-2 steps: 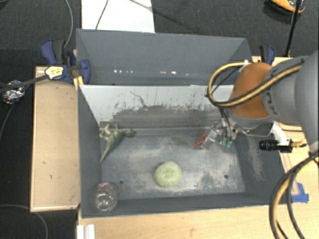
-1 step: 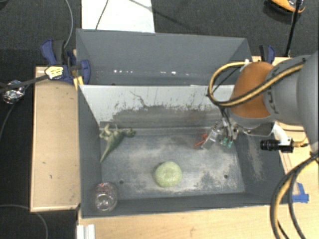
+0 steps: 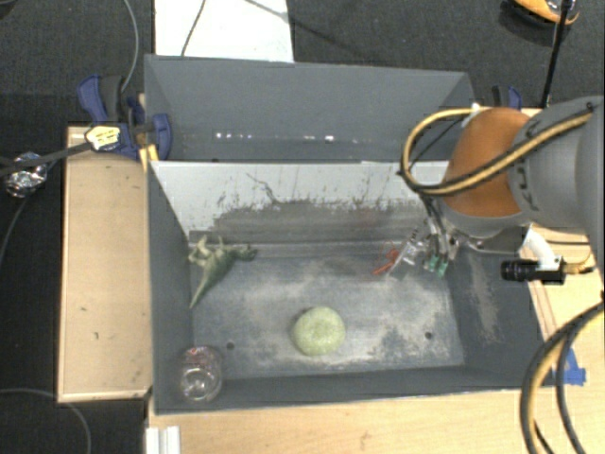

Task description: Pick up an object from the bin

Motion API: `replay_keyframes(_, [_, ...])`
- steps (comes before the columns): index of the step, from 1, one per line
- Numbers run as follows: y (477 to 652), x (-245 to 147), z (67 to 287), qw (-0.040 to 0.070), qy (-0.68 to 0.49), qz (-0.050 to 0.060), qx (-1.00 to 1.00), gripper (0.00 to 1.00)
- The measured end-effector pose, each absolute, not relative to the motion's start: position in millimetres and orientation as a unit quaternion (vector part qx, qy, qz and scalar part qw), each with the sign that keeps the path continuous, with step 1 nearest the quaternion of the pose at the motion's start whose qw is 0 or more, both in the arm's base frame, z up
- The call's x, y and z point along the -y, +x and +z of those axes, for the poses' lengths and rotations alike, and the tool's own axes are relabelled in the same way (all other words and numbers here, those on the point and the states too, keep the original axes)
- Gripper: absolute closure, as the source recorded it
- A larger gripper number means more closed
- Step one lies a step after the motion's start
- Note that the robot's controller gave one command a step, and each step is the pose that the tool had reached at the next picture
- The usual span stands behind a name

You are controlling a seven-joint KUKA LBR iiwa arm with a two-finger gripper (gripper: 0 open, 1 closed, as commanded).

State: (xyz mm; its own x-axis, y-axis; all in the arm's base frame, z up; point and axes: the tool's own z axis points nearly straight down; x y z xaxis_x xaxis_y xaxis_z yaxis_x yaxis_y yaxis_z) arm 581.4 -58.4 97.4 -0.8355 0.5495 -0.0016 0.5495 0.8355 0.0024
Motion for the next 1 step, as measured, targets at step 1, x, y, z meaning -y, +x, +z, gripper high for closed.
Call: replay_keyframes(1, [583.1,58.7,121.7,0.004,0.287,0.001,-0.958,1.00])
